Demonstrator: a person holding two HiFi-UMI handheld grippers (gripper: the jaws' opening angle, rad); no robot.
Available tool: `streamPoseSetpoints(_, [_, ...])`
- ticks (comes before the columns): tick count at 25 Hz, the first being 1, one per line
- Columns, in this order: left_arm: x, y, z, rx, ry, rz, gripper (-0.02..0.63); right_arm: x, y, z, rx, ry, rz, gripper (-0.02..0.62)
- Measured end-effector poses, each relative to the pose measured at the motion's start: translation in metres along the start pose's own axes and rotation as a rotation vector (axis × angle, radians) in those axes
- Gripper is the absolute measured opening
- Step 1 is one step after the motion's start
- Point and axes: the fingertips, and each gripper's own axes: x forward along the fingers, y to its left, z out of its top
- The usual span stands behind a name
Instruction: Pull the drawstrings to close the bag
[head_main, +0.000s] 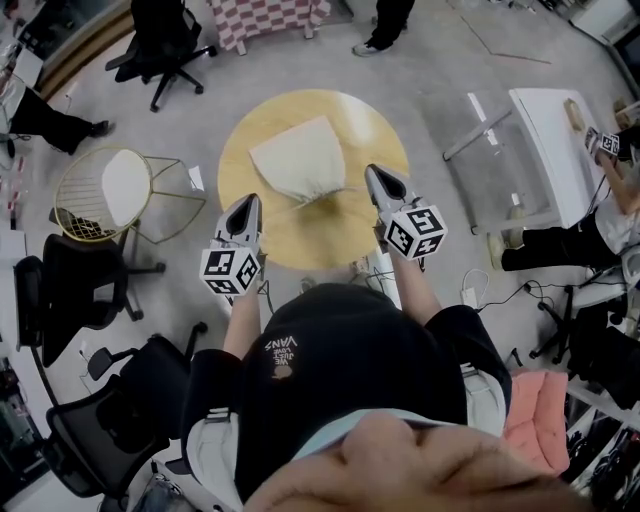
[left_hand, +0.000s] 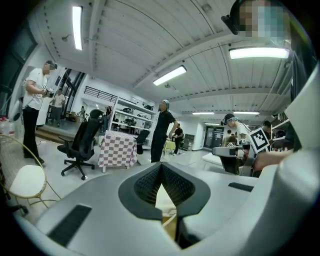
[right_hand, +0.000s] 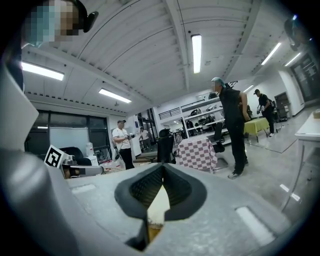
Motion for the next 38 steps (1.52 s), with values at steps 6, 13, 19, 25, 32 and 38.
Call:
streamPoseSetpoints(6, [-0.007, -0.006, 0.005, 0.004, -0.007, -0.031, 0.011, -0.003, 0.018, -0.002, -0.008, -0.003, 0.024, -0.002])
streamPoseSetpoints(13, [-0.013, -0.015, 0.007, 0.028, -0.004, -0.068, 0.011, -0.008, 0.033, 0.001, -0.024, 0.003, 0.037, -0.002])
streamPoseSetpoints(19, [-0.015, -0.018, 0.009, 0.036, -0.001, -0.086, 0.011, -0.01, 0.044, 0.002, -0.053, 0.011, 0.049, -0.003])
streamPoseSetpoints(25, [-0.014, -0.021, 0.013, 0.046, -0.009, -0.106, 0.011, -0.012, 0.051, 0.0, -0.087, 0.032, 0.054, -0.003])
streamPoseSetpoints(32, [-0.011, -0.025, 0.018, 0.051, -0.015, -0.127, 0.011, -0.01, 0.052, 0.007, -0.109, 0.036, 0.054, -0.003])
streamPoseSetpoints(38, [-0.01, -0.026, 0.019, 0.049, -0.017, -0.124, 0.011, -0.008, 0.052, 0.01, -0.112, 0.037, 0.058, -0.003])
